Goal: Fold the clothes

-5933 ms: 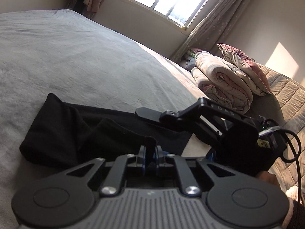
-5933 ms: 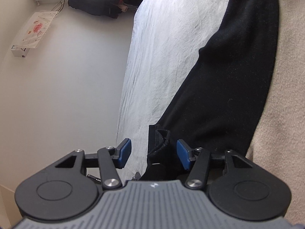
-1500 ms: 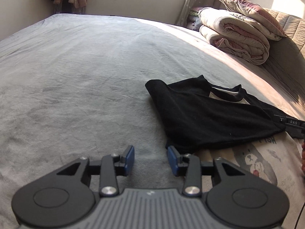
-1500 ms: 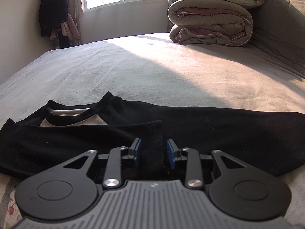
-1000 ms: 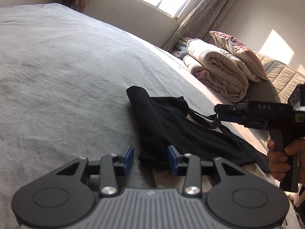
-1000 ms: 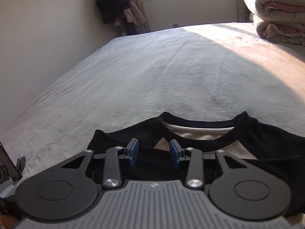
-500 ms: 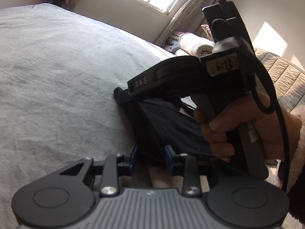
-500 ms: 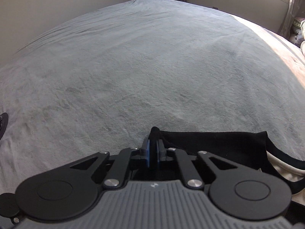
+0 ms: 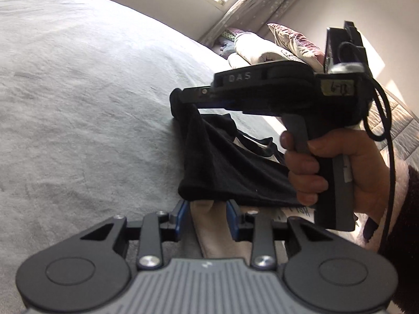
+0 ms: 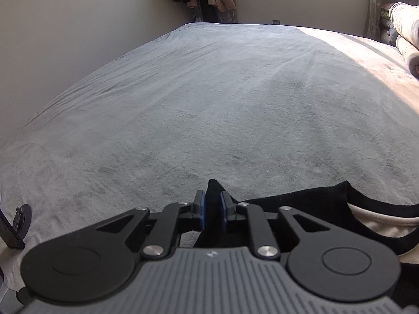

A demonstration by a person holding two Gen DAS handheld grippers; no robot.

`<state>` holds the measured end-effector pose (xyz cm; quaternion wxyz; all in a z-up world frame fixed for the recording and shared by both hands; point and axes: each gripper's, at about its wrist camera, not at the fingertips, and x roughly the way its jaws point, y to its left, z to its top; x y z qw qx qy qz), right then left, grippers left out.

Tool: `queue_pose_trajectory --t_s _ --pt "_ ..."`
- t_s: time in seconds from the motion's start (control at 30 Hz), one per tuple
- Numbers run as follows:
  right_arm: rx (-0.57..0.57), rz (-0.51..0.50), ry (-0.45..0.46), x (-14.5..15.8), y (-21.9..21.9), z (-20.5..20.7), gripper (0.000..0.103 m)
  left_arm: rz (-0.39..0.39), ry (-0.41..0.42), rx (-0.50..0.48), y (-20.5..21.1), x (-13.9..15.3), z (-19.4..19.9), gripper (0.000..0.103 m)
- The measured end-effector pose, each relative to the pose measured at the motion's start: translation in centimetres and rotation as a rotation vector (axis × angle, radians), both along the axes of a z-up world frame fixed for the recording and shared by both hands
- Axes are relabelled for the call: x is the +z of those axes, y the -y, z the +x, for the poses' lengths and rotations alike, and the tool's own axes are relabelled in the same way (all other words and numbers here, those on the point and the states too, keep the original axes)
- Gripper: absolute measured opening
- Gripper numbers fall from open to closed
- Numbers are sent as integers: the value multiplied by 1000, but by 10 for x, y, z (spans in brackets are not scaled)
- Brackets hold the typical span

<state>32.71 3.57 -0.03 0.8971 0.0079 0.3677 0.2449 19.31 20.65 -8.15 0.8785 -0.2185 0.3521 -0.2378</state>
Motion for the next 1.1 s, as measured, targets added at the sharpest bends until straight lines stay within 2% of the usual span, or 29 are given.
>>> queue_pose_trajectory --t_s 0.03,0.07,0.2,0.33,0.47,0.6,0.8,0.9,1.1 --pt "-8 3 13 5 8 -4 46 9 3 8 0 1 -1 32" --pt "-15 6 26 10 18 -9 49 19 7 16 0 3 -2 32" --pt "-79 1 43 28 73 -25 49 50 27 59 -3 11 1 32" --pt "-196 -10 40 34 147 -50 49 73 46 88 -2 17 -2 32" --pt "-340 19 2 25 223 -83 49 127 73 73 13 23 2 32" --pt "-450 122 -77 4 275 -111 49 151 83 72 26 24 3 31" --pt "-489 380 -187 -31 302 -126 49 182 68 102 37 26 14 31" --pt "-501 455 -220 -46 300 -122 49 173 57 140 37 29 22 30" --pt "-570 495 -131 -56 292 -118 48 206 49 185 41 30 43 24"
